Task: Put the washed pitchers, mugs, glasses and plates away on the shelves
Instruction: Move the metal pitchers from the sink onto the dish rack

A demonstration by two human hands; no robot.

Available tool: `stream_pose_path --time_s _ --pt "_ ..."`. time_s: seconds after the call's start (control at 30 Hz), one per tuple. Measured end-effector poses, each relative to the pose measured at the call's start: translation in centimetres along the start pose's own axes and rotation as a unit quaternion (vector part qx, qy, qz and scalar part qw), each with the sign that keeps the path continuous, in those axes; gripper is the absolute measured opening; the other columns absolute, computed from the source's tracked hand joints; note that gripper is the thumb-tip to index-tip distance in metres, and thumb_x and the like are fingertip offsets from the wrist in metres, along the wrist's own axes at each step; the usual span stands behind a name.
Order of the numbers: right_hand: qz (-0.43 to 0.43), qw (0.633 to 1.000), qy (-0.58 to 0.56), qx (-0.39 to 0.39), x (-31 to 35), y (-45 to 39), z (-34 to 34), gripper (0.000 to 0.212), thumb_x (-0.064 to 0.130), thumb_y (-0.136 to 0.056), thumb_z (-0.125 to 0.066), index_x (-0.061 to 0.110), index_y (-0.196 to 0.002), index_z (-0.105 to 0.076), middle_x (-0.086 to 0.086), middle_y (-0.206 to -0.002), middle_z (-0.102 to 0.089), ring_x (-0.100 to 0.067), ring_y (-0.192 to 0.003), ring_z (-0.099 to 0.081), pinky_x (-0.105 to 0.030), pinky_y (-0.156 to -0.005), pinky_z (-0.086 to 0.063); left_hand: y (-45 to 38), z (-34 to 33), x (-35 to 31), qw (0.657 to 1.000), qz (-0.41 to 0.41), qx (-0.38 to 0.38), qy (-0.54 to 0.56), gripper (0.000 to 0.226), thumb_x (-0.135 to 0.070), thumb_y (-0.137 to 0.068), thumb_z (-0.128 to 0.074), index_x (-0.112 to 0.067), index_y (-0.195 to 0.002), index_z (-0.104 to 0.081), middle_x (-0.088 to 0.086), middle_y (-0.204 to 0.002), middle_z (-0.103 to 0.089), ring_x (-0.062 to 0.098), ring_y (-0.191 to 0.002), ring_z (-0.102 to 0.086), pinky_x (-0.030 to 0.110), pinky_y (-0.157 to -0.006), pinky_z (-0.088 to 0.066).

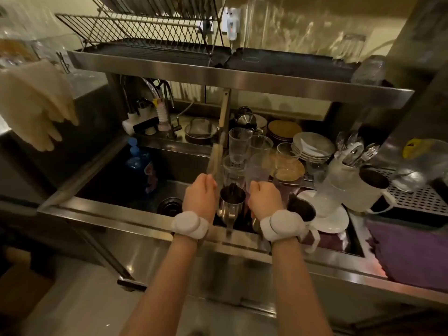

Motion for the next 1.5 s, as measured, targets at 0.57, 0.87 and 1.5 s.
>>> stream_pose_path --time_s 0.57,0.87,1.5 --pt "-0.186 0.971 0.149 0.006 -3.3 -3.5 -5.1 0.034 0.015 -0.093 -0.040 -0.004 -0.113 -0.059 -0.011 -0.090 -0.046 -0.037 -0.112 -0.056 -0.039 -0.086 -0.044 -2.9 -6.0 6.5 0.965 0.019 0.261 -0.017 0.092 -0.015 -0.073 -0.076 -0.022 -0.144 -0.017 0.004 -0.141 -0.040 0.019 -0.129 -0.042 0.022 -0.100 -0.033" --pt "-0.190 0.972 0.133 0.039 -3.9 -3.2 -5.0 0.026 0.013 -0.093 -0.041 0.000 -0.099 -0.063 0.001 -0.063 -0.034 -0.035 -0.105 -0.058 -0.029 -0.067 -0.035 -2.6 -5.9 6.1 0.978 0.008 0.208 -0.012 0.062 -0.018 -0.071 -0.077 -0.020 -0.124 -0.044 0.003 -0.117 -0.059 0.019 -0.107 -0.057 0.027 -0.084 -0.044" --pt "-0.206 0.978 0.001 0.024 -0.1 -2.7 -5.8 0.044 0.041 -0.090 -0.040 0.003 -0.089 -0.063 -0.017 -0.086 -0.066 -0.036 -0.081 -0.065 -0.046 -0.083 -0.055 -4.8 -0.8 2.8 0.994 -0.012 0.085 0.065 0.079 -0.030 -0.053 -0.087 -0.038 -0.111 -0.035 -0.007 -0.115 -0.054 0.012 -0.105 -0.057 0.037 -0.089 -0.052"
Point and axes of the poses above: each hand's wrist, its own y-axis away from the middle knuckle, its own z-axis out of the back of the hand, x = y × z, the point moved 2 cm from there along -y, towards the middle knuckle
